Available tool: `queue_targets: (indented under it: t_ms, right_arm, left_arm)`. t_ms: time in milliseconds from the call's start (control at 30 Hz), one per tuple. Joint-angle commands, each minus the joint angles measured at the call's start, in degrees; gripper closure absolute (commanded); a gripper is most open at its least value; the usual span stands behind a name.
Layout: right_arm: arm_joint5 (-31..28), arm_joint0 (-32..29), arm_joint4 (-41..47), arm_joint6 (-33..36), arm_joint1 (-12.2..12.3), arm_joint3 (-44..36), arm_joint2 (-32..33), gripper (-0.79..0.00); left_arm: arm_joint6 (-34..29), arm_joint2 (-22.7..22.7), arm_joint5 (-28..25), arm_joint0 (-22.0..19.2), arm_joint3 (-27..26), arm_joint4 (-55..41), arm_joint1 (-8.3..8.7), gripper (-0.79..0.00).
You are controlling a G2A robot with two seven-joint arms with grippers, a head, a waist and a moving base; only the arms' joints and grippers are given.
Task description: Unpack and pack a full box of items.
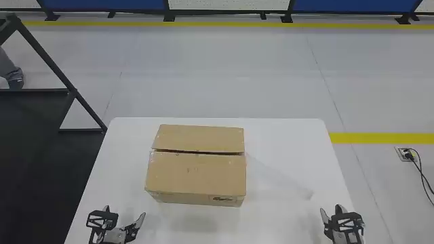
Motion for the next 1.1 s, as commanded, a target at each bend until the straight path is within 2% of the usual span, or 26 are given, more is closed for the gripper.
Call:
queue_targets:
  t_ms: [0, 267, 300, 433, 567, 700, 800, 967, 1067]
  right_arm:
    - [0.0, 0.0, 0.0, 0.0, 0.0, 0.0, 0.0, -0.345]
    - [0.0, 0.0, 0.0, 0.0, 0.0, 0.0, 0.0, -0.345]
    - [-0.8, 0.0, -0.2, -0.1, 0.0, -0.3, -0.3, -0.785]
    - [-4.3, 0.2, -3.0, -0.4, 0.2, -1.2, -0.7, -0.785]
    - [-7.9, 0.5, -0.7, 1.8, 0.3, -4.0, -0.1, -0.785]
    - [-15.4, 1.7, 3.4, 8.4, 0.7, -7.0, 1.4, -0.785]
    - [-19.8, 3.1, 9.6, 14.0, 1.0, -9.2, 2.7, -0.785]
    - [-22.5, 5.4, 21.3, 25.3, 1.4, -12.3, 5.5, -0.785]
    - [-22.5, 5.4, 21.3, 25.3, 1.4, -12.3, 5.5, -0.785]
  left_arm:
    - [0.0, 0.0, 0.0, 0.0, 0.0, 0.0, 0.00, -0.785]
    - [0.0, 0.0, 0.0, 0.0, 0.0, 0.0, 0.00, -0.785]
    - [0.0, 0.0, -0.1, 0.0, 0.0, -0.3, -0.02, -0.785]
    - [0.1, -1.4, -1.4, -0.1, -0.3, -4.8, -0.14, -0.785]
    - [0.0, -3.2, -3.4, 0.2, -1.5, -8.0, -0.14, -0.785]
    - [-0.6, -6.3, -7.4, 0.2, -2.7, -11.7, 0.09, -0.785]
    - [-1.6, -9.2, -11.1, 0.1, -3.5, -14.4, 0.37, -0.785]
    - [-5.6, -13.2, -20.3, -0.2, -4.2, -18.6, 1.06, -0.785]
    - [-5.8, -13.5, -20.9, -0.1, -4.3, -18.7, 1.11, -0.785]
